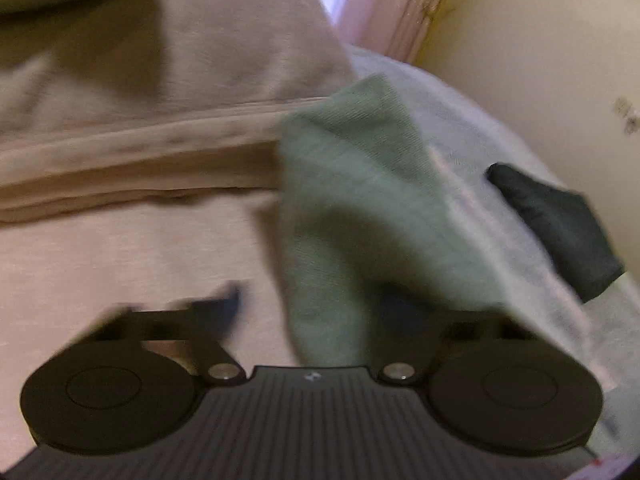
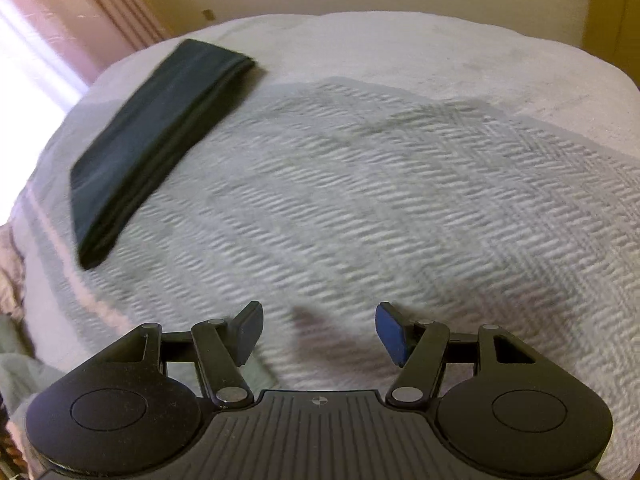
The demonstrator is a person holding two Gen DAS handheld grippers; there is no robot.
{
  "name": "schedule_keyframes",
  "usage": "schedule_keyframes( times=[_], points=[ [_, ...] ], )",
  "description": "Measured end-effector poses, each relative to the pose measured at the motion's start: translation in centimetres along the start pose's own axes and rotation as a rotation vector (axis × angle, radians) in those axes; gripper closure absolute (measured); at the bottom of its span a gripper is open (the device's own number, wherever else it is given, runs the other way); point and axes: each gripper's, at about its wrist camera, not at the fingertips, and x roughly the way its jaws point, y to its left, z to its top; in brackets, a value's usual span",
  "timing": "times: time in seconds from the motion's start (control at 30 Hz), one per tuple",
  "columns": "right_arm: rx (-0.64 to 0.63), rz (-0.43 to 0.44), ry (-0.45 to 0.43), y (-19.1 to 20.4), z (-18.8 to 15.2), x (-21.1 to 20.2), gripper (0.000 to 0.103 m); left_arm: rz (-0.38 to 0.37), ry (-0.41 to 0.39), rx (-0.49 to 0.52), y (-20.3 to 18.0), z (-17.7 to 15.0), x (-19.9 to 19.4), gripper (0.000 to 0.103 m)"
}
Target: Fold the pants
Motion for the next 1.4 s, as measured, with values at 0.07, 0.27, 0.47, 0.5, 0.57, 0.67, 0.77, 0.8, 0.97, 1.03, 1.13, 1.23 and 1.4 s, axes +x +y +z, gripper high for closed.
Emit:
schedule_keyframes(
  times=[0.07,0.27,0.47,0.5,0.57,0.67,0.77,0.8,0.97,1.03,1.13,1.23,1.4],
  points=[
    [0.014,-0.001,0.005,-0.4,0.4,0.3,0.043,0.005,-0.084,-0.080,-0.3,0.0,-2.5,0.103],
    [-0.005,0.055,0.009,1.3,1.7,0.6,0.043,0.096,-0.322,-0.161,-3.2,1.7,-22.0,0.103],
    [-0.025,0.141,0.052,4.5,2.8,1.4,0.043,0.252,-0.373,0.053,-13.0,4.0,-31.0,0.103],
    [-0.038,0.147,0.060,5.1,2.8,1.5,0.043,0.243,-0.403,0.049,-14.1,4.5,-30.0,0.103],
    [-0.049,0.161,0.082,6.0,2.5,1.7,0.043,0.224,-0.381,0.001,-14.7,5.2,-26.4,0.085],
    [-0.065,0.200,0.104,6.5,1.9,1.0,0.043,0.301,-0.146,-0.092,-11.8,2.4,-20.8,0.079],
    [-0.111,0.195,0.102,5.8,1.5,-0.2,0.043,0.313,-0.054,-0.256,-8.2,-4.2,-22.8,0.074],
    [-0.122,0.173,0.099,5.3,1.3,-0.6,0.043,0.351,-0.052,-0.293,-7.2,-5.9,-24.3,0.068],
    [-0.076,0.061,0.095,3.0,0.0,-0.8,0.043,0.665,0.033,-0.428,3.0,-12.9,-30.1,0.036],
    [-0.049,0.042,0.093,2.8,-0.6,-0.6,0.043,0.687,0.086,-0.493,7.9,-14.4,-30.5,0.035],
    [-0.040,0.004,0.081,3.2,-1.7,-0.4,0.043,0.616,0.091,-0.593,12.9,-16.0,-28.2,0.030],
    [-0.058,-0.030,0.063,3.8,-2.7,-0.6,0.043,0.571,0.101,-0.543,13.0,-15.9,-24.6,0.067],
    [-0.111,-0.024,0.006,5.1,-3.6,-2.7,0.043,0.647,-0.051,-0.260,13.6,-9.3,-27.9,0.080]
  ],
)
